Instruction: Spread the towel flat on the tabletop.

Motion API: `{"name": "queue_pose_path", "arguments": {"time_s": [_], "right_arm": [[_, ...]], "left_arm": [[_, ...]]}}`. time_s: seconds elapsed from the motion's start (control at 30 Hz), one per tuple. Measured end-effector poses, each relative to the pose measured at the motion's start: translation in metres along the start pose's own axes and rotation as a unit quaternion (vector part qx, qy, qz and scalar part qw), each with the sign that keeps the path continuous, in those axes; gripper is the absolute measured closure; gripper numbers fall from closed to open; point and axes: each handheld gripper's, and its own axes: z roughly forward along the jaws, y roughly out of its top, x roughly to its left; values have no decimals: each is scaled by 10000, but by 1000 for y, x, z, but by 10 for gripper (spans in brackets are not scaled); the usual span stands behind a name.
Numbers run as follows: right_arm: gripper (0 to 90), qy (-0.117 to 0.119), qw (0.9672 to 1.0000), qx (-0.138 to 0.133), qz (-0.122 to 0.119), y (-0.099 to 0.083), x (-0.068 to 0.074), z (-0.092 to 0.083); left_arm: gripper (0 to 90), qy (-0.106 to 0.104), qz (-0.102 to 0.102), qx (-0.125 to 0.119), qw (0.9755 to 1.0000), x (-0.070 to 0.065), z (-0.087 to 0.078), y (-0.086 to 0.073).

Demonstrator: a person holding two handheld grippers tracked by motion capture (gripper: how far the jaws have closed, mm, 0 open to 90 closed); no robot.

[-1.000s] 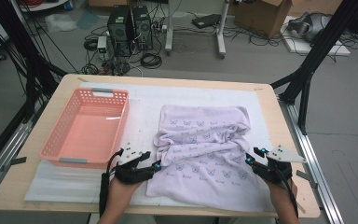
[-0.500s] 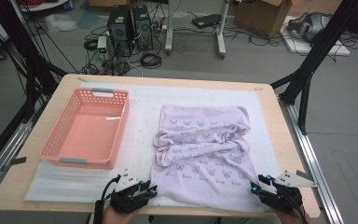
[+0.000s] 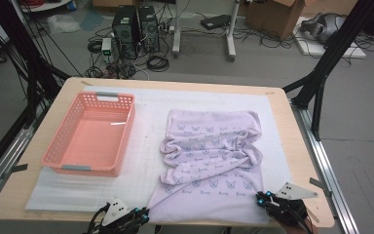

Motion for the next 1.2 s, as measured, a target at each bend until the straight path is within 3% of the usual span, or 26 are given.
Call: {"name": "queue_pose_path", "arguments": {"time_s": [0.03,0.07,0.17,0.23,0.3,0.37,0.43,0.5,0.53,0.57,0.6,0.63,0.67,0.9,0.97,1.03,1.07,1.2], "right_arm": [[884,-23,10000,18,-51,-2,0,-2],[888,0,10000,44,-35,-4,0,-5],[890,-111,9998,142,-120,-12,-1,-18],[890,-177,9992,263,-229,-18,1,-27],[880,-147,9994,231,-188,-23,0,-34],[813,-76,9999,120,-75,-26,-3,-37],[679,-181,9998,-7,45,-25,-5,-36],[636,-223,9995,-129,179,-23,-7,-35],[617,-287,9992,-168,214,-22,-8,-34],[612,-312,9990,-185,261,-21,-9,-32],[600,-321,9990,-167,256,-21,-10,-30],[596,-341,9989,-137,303,-20,-10,-27],[589,-363,9988,-100,305,-20,-11,-24],[552,-326,9987,-61,381,-11,-10,-11],[577,-292,9990,-50,324,-7,-8,-5],[741,-166,9995,-41,270,-5,-5,-3],[857,-57,9998,-26,208,-5,-3,-3],[873,30,9999,134,14,-12,0,-17]], "left_arm": [[752,49,6,-127,9999,0,1,1],[594,89,-57,-180,9998,1,2,3],[569,-19,-137,-404,9991,2,3,9],[547,-71,-160,-472,9987,1,6,13],[532,-105,-138,-478,9987,1,12,19],[522,-119,-115,-447,9989,1,21,26],[520,-143,-110,-343,9992,1,32,32],[519,-155,-126,-147,9997,0,44,34],[529,-134,-94,-82,9998,-3,49,33],[560,41,91,-154,9998,-7,49,31],[726,144,275,-122,9994,-9,49,29],[815,160,311,-120,9993,-9,47,28],[849,124,289,-97,9995,-9,44,26],[855,142,75,-108,9998,-2,6,1],[848,63,66,-133,9999,-3,0,-5],[787,40,52,-206,9998,-2,-1,-4],[700,82,35,-294,9995,-1,0,-3],[536,124,-10,-589,9982,4,5,8]]}}
